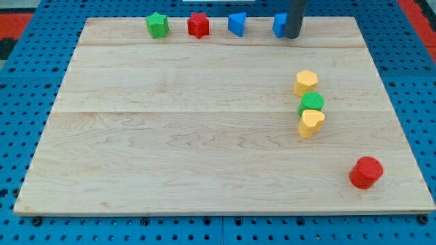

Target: Slide the yellow hexagon to the center

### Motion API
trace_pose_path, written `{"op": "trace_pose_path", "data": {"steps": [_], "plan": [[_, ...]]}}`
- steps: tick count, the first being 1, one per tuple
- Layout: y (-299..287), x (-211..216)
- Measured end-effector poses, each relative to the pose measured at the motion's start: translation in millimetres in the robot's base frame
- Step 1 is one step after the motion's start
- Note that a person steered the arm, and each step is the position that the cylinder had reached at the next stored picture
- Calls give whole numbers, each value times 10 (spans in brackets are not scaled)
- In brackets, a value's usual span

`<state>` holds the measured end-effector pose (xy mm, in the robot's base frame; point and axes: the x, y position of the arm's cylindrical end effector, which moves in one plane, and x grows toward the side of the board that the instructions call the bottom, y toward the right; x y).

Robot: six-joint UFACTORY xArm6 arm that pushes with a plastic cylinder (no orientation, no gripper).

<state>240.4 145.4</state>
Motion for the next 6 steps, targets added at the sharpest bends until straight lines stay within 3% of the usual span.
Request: {"op": "trace_pose_path", "data": {"steps": [1,2,4,6], "plan": [[79,5],[455,371],[629,799],[410,1436]]}}
